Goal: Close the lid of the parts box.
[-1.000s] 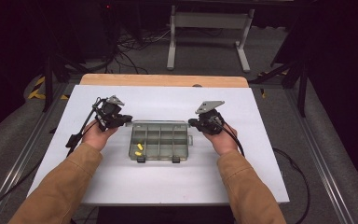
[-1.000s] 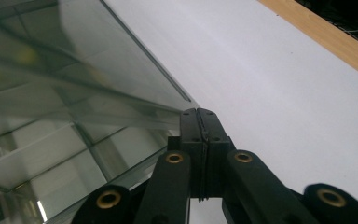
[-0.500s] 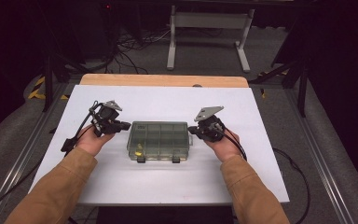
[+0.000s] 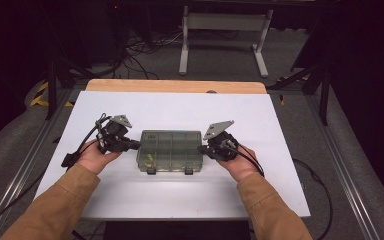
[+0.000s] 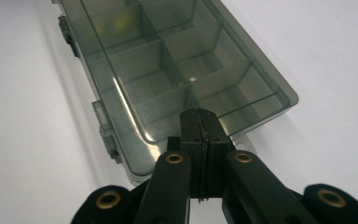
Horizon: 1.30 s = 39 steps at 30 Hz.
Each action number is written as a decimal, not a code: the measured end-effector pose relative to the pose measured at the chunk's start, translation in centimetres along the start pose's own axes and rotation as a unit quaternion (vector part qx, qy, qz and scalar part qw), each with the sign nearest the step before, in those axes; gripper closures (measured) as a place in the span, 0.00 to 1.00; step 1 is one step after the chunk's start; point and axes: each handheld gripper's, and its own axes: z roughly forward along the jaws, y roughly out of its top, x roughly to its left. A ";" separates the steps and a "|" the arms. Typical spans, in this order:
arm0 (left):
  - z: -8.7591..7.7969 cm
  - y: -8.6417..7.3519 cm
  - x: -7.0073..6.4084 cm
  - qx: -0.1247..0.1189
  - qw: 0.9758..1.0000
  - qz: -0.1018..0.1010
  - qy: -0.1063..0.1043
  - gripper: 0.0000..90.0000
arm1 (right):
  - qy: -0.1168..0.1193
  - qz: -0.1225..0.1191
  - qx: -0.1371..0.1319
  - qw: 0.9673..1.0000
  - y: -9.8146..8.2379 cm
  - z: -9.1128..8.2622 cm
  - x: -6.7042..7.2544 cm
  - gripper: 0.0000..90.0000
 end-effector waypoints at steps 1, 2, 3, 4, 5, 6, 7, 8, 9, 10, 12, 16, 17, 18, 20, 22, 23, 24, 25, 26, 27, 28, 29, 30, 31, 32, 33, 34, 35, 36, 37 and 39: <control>0.1 -0.1 -0.1 0.003 1.000 -0.002 -0.004 1.00 | 0.003 -0.002 0.005 1.000 0.0 0.1 0.2 1.00; 0.3 -0.1 -0.3 0.010 1.000 0.001 -0.008 1.00 | 0.004 -0.003 0.006 1.000 0.0 0.1 0.3 1.00; 0.4 -0.1 -0.4 0.011 1.000 0.005 -0.009 1.00 | 0.006 -0.003 0.008 1.000 0.0 0.1 0.3 1.00; 0.4 -0.1 -0.4 0.011 1.000 0.005 -0.009 1.00 | 0.006 -0.004 0.009 1.000 0.0 0.2 0.4 1.00; 0.4 -0.1 -0.5 0.016 1.000 0.007 -0.012 1.00 | 0.007 -0.005 0.011 1.000 0.0 0.2 0.4 1.00; 0.4 -0.1 -0.6 0.014 1.000 0.009 -0.012 1.00 | 0.009 -0.005 0.013 1.000 0.1 0.2 0.5 1.00; 0.4 -0.1 -0.7 0.018 1.000 0.011 -0.013 1.00 | 0.011 -0.005 0.015 1.000 0.1 0.3 0.5 1.00; 0.4 -0.1 -0.7 0.018 1.000 0.011 -0.013 1.00 | 0.011 -0.005 0.015 1.000 0.1 0.3 0.5 1.00; 0.5 -0.2 -0.7 0.021 1.000 0.010 -0.016 1.00 | 0.012 -0.005 0.017 1.000 0.0 0.3 0.5 1.00; 0.6 -0.2 -0.8 0.024 1.000 0.013 -0.013 1.00 | 0.014 -0.005 0.020 1.000 0.0 0.4 0.6 1.00; 0.7 -0.2 -0.8 0.027 0.999 0.016 -0.011 1.00 | 0.018 -0.005 0.025 1.000 0.0 0.6 0.7 1.00; 0.9 -0.2 -0.9 0.031 0.999 0.017 -0.011 0.99 | 0.020 -0.005 0.031 0.999 0.0 0.7 0.7 1.00; 0.9 -0.2 -0.9 0.031 0.999 0.016 -0.012 0.99 | 0.021 -0.005 0.031 0.999 0.0 0.8 0.7 1.00; 0.9 -0.2 -0.9 0.031 0.999 0.016 -0.012 0.99 | 0.023 -0.004 0.030 0.999 0.0 0.8 0.7 1.00; 0.9 -0.2 -0.9 0.031 0.999 0.017 -0.012 0.99 | 0.024 -0.003 0.030 0.999 0.0 0.8 0.7 1.00; 0.9 -0.2 -1.0 0.031 0.999 0.018 -0.009 0.99 | 0.025 -0.003 0.030 0.999 0.0 0.8 0.7 1.00; 1.0 -0.2 -1.0 0.031 0.999 0.020 -0.008 0.99 | 0.025 -0.002 0.030 0.999 0.0 0.8 0.8 1.00; 1.0 -0.3 -1.0 0.031 0.999 0.020 -0.008 0.99 | 0.025 -0.002 0.029 0.999 0.0 0.8 0.8 1.00; 1.0 -0.3 -1.0 0.029 0.999 0.019 -0.007 0.99 | 0.026 -0.002 0.028 0.999 -0.1 0.8 0.8 1.00; 1.0 -0.3 -1.0 0.029 0.999 0.019 -0.007 0.99 | 0.026 -0.002 0.028 0.999 -0.1 0.8 0.8 1.00; 1.0 -0.3 -1.1 0.035 0.999 0.024 -0.001 0.99 | 0.027 0.000 0.025 0.999 -0.1 0.8 0.8 1.00; 1.0 -0.3 -1.1 0.035 0.999 0.024 -0.001 0.99 | 0.027 0.000 0.025 0.999 -0.1 0.8 0.8 1.00; 1.3 -0.4 -1.2 0.039 0.999 0.029 0.005 0.99 | 0.028 0.000 0.036 0.999 -0.3 1.0 0.8 1.00; 1.3 -0.4 -1.2 0.039 0.999 0.029 0.005 0.99 | 0.028 0.000 0.036 0.999 -0.3 1.0 0.8 1.00; 1.3 -0.5 -1.2 0.038 0.999 0.028 0.005 0.99 | 0.028 -0.004 0.034 0.999 -0.4 1.2 0.9 1.00; 1.3 -0.5 -1.2 0.038 0.999 0.027 0.005 0.99 | 0.027 -0.003 0.034 0.999 -0.5 1.1 0.9 1.00; 1.3 -0.5 -1.1 0.036 0.999 0.026 0.003 0.99 | 0.028 -0.002 0.033 0.999 -0.5 1.1 0.9 1.00; 1.3 -0.5 -1.1 0.036 0.999 0.026 0.003 0.99 | 0.028 -0.002 0.033 0.999 -0.5 1.1 0.9 1.00; 1.3 -0.6 -1.1 0.031 0.999 0.020 0.000 0.99 | 0.030 0.000 0.031 0.999 -0.5 1.1 0.8 1.00; 1.3 -0.7 -1.0 0.030 0.999 0.018 -0.001 0.99 | 0.031 0.001 0.030 0.999 -0.6 1.1 0.8 1.00; 1.3 -0.7 -1.0 0.028 0.999 0.018 -0.002 0.99 | 0.031 0.001 0.030 0.999 -0.6 1.1 0.8 1.00; 1.3 -0.7 -1.0 0.024 1.000 0.013 -0.001 0.99 | 0.031 0.001 0.030 0.999 -0.6 1.1 0.8 1.00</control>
